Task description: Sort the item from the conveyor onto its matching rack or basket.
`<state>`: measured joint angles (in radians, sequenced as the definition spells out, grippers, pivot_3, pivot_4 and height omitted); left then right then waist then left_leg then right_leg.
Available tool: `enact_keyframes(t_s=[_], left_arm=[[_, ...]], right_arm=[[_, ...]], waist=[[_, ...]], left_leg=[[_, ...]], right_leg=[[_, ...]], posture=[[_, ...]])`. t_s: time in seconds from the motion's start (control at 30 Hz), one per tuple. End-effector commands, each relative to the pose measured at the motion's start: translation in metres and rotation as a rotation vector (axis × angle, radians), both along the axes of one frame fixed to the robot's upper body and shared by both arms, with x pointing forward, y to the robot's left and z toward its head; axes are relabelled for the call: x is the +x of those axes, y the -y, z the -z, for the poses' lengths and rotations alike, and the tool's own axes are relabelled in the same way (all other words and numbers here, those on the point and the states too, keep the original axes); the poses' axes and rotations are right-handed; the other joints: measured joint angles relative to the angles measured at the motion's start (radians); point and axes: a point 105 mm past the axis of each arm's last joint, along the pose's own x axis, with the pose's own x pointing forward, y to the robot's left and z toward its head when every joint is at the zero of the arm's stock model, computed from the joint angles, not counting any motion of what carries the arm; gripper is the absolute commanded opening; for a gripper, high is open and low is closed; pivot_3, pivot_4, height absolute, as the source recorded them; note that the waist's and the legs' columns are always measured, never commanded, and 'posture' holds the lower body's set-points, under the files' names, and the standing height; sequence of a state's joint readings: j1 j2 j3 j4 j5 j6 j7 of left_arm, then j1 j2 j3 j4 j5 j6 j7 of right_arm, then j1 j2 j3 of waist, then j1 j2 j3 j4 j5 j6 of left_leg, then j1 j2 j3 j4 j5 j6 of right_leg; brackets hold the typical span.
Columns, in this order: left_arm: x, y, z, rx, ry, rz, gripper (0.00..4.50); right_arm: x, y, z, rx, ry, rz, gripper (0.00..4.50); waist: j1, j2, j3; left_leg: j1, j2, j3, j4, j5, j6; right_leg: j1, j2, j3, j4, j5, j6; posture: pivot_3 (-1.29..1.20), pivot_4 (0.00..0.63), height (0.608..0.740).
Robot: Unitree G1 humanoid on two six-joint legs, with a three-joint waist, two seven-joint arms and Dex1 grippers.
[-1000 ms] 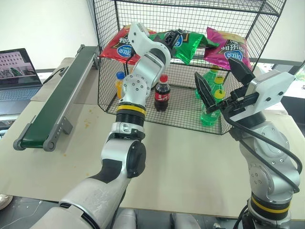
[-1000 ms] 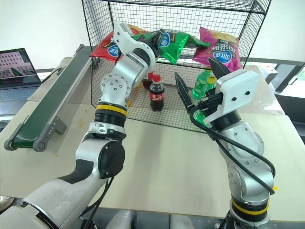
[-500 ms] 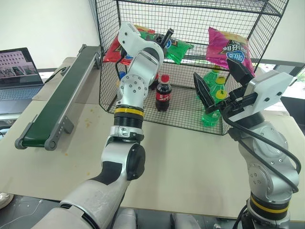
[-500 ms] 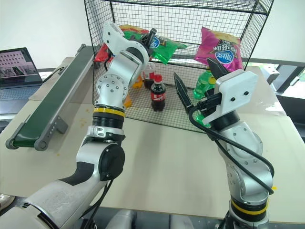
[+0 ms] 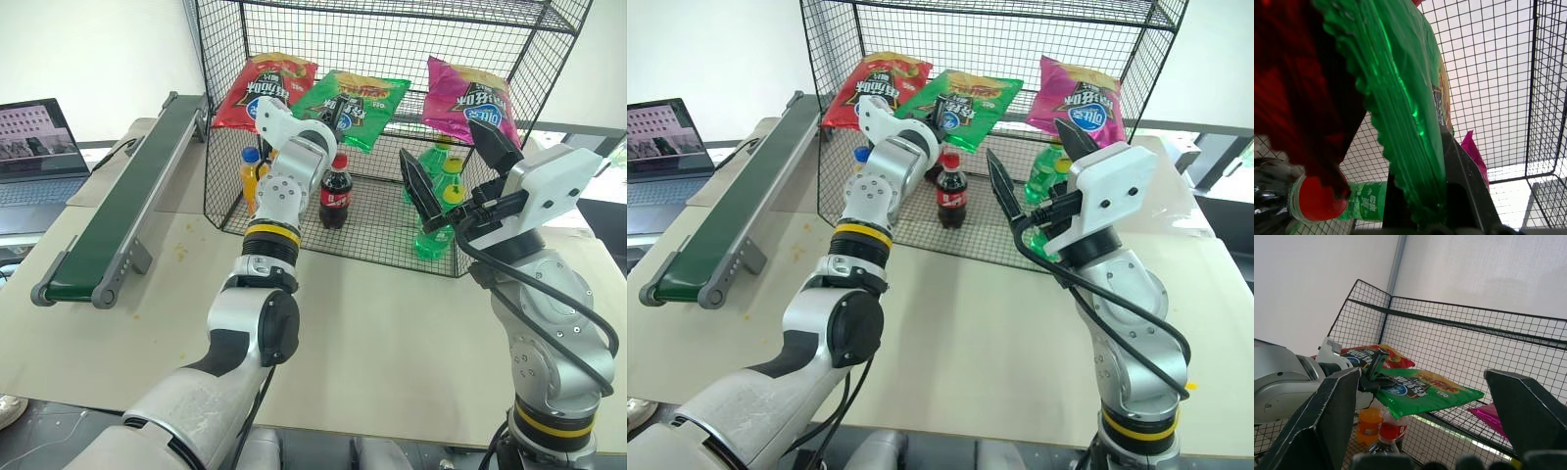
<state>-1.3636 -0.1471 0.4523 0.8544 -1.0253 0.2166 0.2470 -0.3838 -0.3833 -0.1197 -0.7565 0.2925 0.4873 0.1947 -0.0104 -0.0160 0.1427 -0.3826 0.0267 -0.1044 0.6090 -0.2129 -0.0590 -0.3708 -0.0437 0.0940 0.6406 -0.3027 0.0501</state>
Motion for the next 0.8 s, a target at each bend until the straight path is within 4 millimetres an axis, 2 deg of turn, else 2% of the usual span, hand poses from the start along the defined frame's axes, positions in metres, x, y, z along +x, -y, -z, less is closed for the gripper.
enact_keyframes(t_s=[0.03, 0.07, 0.17, 0.47, 0.63, 0.8], left_arm=[[-0.034, 0.082, -0.028, -0.048, 0.065, 0.207, 0.08], [-0.035, 0.083, -0.029, -0.048, 0.072, 0.214, 0.08], [-0.036, 0.084, -0.031, -0.049, 0.087, 0.224, 0.81], [-0.040, 0.082, -0.037, -0.036, 0.128, 0.246, 4.45], [-0.048, 0.081, -0.028, 0.046, 0.119, 0.325, 4.45], [-0.055, 0.065, -0.023, 0.083, 0.100, 0.371, 4.45]], right_arm=[[-0.009, 0.000, -0.010, -0.001, 0.056, 0.006, 4.50], [-0.009, 0.000, -0.010, -0.001, 0.056, 0.006, 4.50], [-0.008, 0.000, -0.011, -0.001, 0.056, 0.004, 4.50], [-0.006, -0.001, -0.010, 0.001, 0.052, -0.004, 4.50], [-0.005, -0.001, -0.009, 0.002, 0.050, -0.013, 4.50], [-0.002, -0.003, -0.008, 0.008, 0.043, -0.031, 4.50]], waist=[[-0.001, 0.000, 0.000], [-0.002, 0.000, 0.000], [-0.002, 0.000, 0.000], [-0.002, 0.000, 0.000], [-0.001, 0.000, 0.000], [-0.004, 0.000, 0.000]], left_leg=[[0.000, 0.000, 0.000, 0.000, 0.000, 0.000], [0.000, 0.000, 0.000, 0.000, 0.000, 0.000], [0.000, 0.000, 0.000, 0.000, 0.000, 0.000], [0.001, 0.000, 0.000, 0.000, 0.000, 0.000], [0.000, 0.000, 0.000, 0.000, 0.000, 0.000], [0.001, 0.000, 0.000, 0.000, 0.000, 0.000]], right_leg=[[0.000, 0.000, 0.000, 0.000, 0.000, 0.000], [0.000, 0.000, 0.000, 0.000, 0.000, 0.000], [0.000, 0.000, 0.000, 0.000, 0.000, 0.000], [0.000, 0.000, 0.000, 0.001, 0.000, 0.000], [0.000, 0.000, 0.000, 0.001, 0.000, 0.000], [0.000, 0.000, 0.000, 0.001, 0.000, 0.000]], posture=[[0.00, 0.150, 0.740], [0.00, 0.150, 0.740], [0.00, 0.150, 0.740], [0.00, 0.150, 0.740], [0.00, 0.150, 0.740], [0.00, 0.150, 0.740]])
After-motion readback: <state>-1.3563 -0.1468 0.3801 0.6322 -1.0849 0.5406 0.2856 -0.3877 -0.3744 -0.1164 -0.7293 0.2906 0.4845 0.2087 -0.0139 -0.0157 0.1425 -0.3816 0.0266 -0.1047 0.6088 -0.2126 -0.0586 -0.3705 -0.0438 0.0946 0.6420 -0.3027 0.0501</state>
